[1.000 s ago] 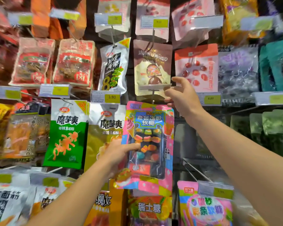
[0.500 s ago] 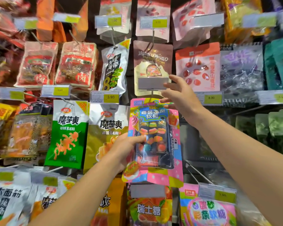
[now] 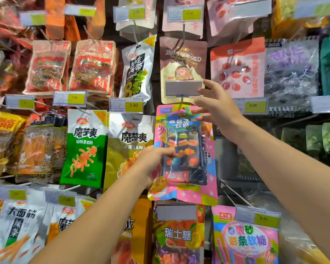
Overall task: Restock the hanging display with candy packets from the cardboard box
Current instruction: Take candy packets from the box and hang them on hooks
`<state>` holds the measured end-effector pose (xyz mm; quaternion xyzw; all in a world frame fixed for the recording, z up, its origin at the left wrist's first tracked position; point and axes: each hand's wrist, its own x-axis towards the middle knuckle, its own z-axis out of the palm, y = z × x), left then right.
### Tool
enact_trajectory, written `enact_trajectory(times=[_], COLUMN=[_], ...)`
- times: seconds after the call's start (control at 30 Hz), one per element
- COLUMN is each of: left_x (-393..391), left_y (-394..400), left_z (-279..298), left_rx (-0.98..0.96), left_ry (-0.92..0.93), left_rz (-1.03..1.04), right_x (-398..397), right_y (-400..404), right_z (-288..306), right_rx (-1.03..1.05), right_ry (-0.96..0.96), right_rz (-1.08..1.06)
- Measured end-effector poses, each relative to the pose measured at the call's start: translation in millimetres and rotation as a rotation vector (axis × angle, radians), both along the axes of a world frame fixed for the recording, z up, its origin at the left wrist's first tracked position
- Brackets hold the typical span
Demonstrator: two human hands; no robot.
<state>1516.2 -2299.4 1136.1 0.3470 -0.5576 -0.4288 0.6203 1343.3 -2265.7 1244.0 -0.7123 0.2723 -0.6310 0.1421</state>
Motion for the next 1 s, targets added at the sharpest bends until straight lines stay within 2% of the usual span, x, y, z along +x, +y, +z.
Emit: enact_trajectory(times=[0.27, 0.47, 0.57, 0.63, 0.67, 0.77, 0.93, 1.0], left_x=[-3.2, -6.6, -3.3, -0.3, -0.4, -1.1, 5.3, 4.4], left_y=[-9.5, -23.2, -34.1, -39.6, -41.2, -42.9, -48.9, -54.0], left_z=[3.1, 0.4, -8.5, -14.1, -15.6, -16.4, -17.3, -16.7], left_rx=[0.012, 0.03, 0.023, 0.036, 0.034, 0.036, 0.054, 0.055], left_ry=[-0.029, -0.034, 0.015, 0.022, 0.024, 0.023, -0.061, -0.067], left_rz=[0.014, 0.039, 0.018, 0.048, 0.057, 0.052, 0.133, 0.173], right_x=[5.3, -9.9, -19.0, -24.6, -26.3, -25.1, -16.0, -13.4], right_y=[0.3, -11.2, -28.8, -41.6, -47.1, -62.4, -71.2, -70.7], right_z=[-7.6, -41.3, -63.9, -82.4, -91.2, -109.6, -117.1, -117.2], right_rx=[-0.034, -0.034, 0.041, 0.207, 0.31, 0.478, 0.426, 0.379], right_ry=[-0.055, -0.099, -0.033, 0.068, 0.106, 0.131, 0.144, 0.2], right_rz=[0.052, -0.023, -0.241, -0.452, -0.49, -0.381, -0.316, -0.362])
